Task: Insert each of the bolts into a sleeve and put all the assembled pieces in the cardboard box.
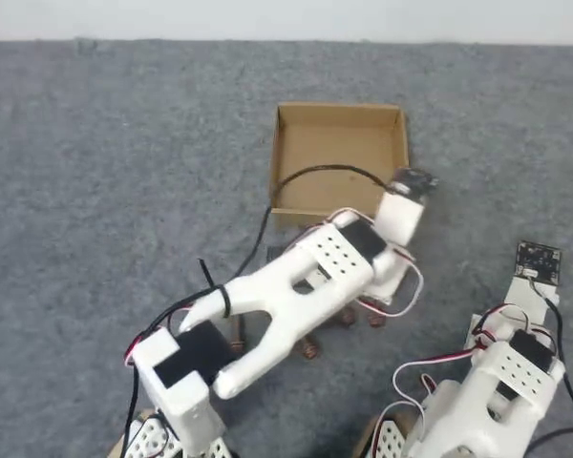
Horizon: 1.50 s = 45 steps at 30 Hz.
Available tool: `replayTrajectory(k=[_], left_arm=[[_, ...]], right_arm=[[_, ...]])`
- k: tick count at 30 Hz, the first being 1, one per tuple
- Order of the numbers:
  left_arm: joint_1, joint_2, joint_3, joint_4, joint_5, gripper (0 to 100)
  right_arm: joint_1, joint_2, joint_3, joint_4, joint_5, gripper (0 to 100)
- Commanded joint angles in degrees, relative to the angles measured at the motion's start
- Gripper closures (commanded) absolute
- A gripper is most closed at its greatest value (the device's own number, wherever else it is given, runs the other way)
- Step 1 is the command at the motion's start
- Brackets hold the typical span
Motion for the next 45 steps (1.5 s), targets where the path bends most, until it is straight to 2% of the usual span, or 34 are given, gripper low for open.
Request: replayTrajectory(k=[1, 8, 12, 20, 24, 32, 45], left_arm=[[-1.1, -4.3, 2.5, 0.2, 1.0, 95], [-0.1, -4.7, 4.4, -2.5, 1.2, 78], [-0.4, -4.3, 3.8, -6.4, 1.7, 78], [-4.1, 4.2, 1.5, -14.5, 9.1, 78], [-7.1, 9.3, -5.5, -11.4, 10.7, 78], [-6.9, 15.8, -14.7, -2.7, 10.7, 78], [-3.5, 10.7, -15.1, 3.6, 10.5, 78]], right_arm=[[-0.6, -2.4, -0.3, -0.7, -0.2, 99.2], [-0.6, -2.4, -0.3, -0.7, -0.2, 99.2], [-0.7, -2.4, -0.3, -0.7, -0.2, 99.2], [-0.7, -2.4, -0.3, -0.7, -0.2, 99.2], [-0.7, -2.4, -0.3, -0.7, -0.2, 99.2], [-0.7, -2.4, -0.3, -0.7, -0.2, 99.2], [-0.7, -2.4, -0.3, -0.7, -0.2, 99.2]])
